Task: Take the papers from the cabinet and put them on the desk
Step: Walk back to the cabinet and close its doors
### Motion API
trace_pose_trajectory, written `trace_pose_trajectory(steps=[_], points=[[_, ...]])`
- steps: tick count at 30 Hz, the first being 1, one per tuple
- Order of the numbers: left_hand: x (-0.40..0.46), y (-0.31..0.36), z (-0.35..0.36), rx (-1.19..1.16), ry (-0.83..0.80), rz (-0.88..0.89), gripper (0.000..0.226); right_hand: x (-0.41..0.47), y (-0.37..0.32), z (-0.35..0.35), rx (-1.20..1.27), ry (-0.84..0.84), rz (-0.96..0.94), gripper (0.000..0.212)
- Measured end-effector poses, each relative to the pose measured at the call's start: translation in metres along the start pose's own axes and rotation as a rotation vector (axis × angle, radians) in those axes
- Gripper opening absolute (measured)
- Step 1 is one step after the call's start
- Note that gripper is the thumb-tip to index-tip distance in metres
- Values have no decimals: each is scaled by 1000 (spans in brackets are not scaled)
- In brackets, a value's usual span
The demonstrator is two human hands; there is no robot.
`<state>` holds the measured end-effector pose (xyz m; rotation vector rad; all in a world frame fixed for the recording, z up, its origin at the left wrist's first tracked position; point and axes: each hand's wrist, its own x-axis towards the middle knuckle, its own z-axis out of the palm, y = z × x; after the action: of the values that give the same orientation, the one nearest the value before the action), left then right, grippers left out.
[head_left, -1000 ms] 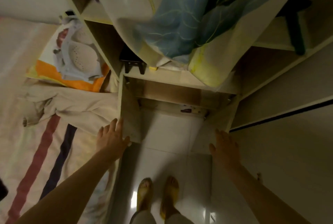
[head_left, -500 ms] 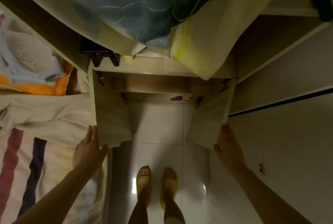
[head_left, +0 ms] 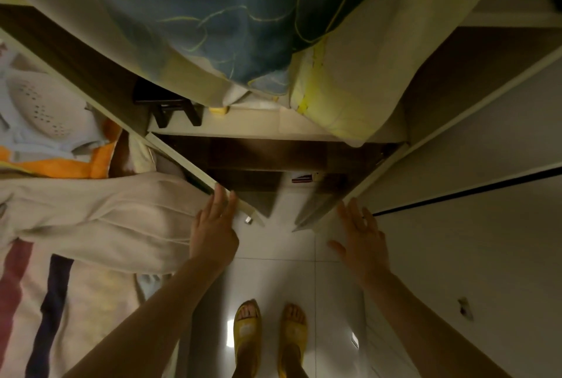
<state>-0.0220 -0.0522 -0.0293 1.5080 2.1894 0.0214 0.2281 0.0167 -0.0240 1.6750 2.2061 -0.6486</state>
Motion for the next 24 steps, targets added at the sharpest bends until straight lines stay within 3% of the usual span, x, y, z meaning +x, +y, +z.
trace_pose_trajectory(steps=[4, 8, 18, 24], points=[[8, -3, 3, 39, -19, 40, 79, 12, -21, -3, -86, 92, 18, 71], [23, -1, 4, 56, 0, 78, 81, 34, -35, -10, -39, 38, 15, 72], [71, 12, 3, 124, 62, 90, 82, 88, -54, -21, 78, 84, 17, 75], [93, 17, 11, 150, 131, 73, 83, 110, -59, -20, 2, 149, 28, 75]])
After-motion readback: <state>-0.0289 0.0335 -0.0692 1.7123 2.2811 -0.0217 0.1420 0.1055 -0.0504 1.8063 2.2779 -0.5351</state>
